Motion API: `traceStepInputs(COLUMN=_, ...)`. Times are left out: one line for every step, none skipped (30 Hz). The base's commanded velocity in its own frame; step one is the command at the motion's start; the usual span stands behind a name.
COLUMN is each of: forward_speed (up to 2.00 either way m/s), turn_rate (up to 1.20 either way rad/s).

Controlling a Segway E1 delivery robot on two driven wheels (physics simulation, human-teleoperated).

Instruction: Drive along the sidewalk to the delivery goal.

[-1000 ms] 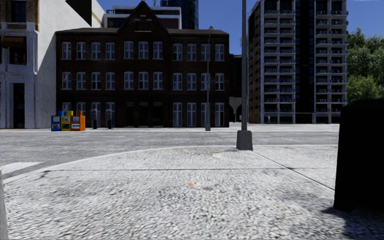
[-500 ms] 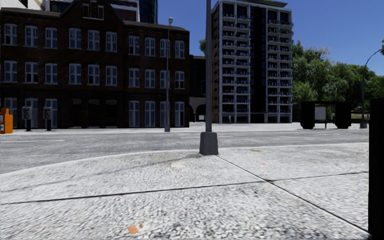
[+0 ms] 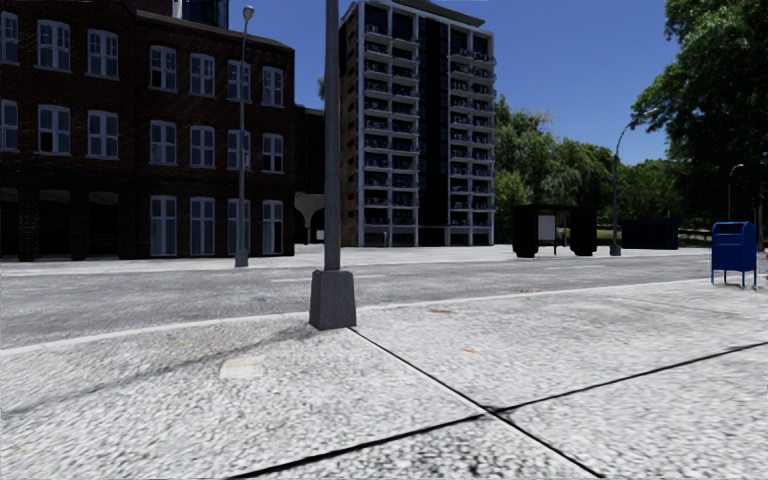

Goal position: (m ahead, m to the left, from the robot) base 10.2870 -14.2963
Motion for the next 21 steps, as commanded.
traceStepInputs(forward_speed=1.74, turn_rate=-0.52)
traceStepInputs(forward_speed=1.74, turn_rate=-0.52)
traceStepInputs(forward_speed=1.74, turn_rate=-0.52)
traceStepInputs(forward_speed=1.74, turn_rate=-0.52)
traceStepInputs(forward_speed=1.74, turn_rate=-0.52)
traceStepInputs(forward_speed=1.74, turn_rate=-0.52)
traceStepInputs(forward_speed=1.74, turn_rate=-0.52)
traceStepInputs(forward_speed=1.74, turn_rate=-0.52)
traceStepInputs(forward_speed=1.74, turn_rate=-0.52)
traceStepInputs(forward_speed=1.74, turn_rate=-0.52)
traceStepInputs(forward_speed=1.74, turn_rate=-0.52)
traceStepInputs(forward_speed=1.74, turn_rate=-0.52)
traceStepInputs(forward_speed=1.74, turn_rate=-0.52)
traceStepInputs(forward_speed=1.74, turn_rate=-0.52)
traceStepInputs(forward_speed=1.74, turn_rate=-0.52)
traceStepInputs(forward_speed=1.74, turn_rate=-0.52)
traceStepInputs(forward_speed=1.74, turn_rate=-0.52)
traceStepInputs(forward_speed=1.74, turn_rate=-0.52)
traceStepInputs(forward_speed=1.74, turn_rate=-0.52)
traceStepInputs(forward_speed=1.74, turn_rate=-0.52)
traceStepInputs(forward_speed=1.74, turn_rate=-0.52)
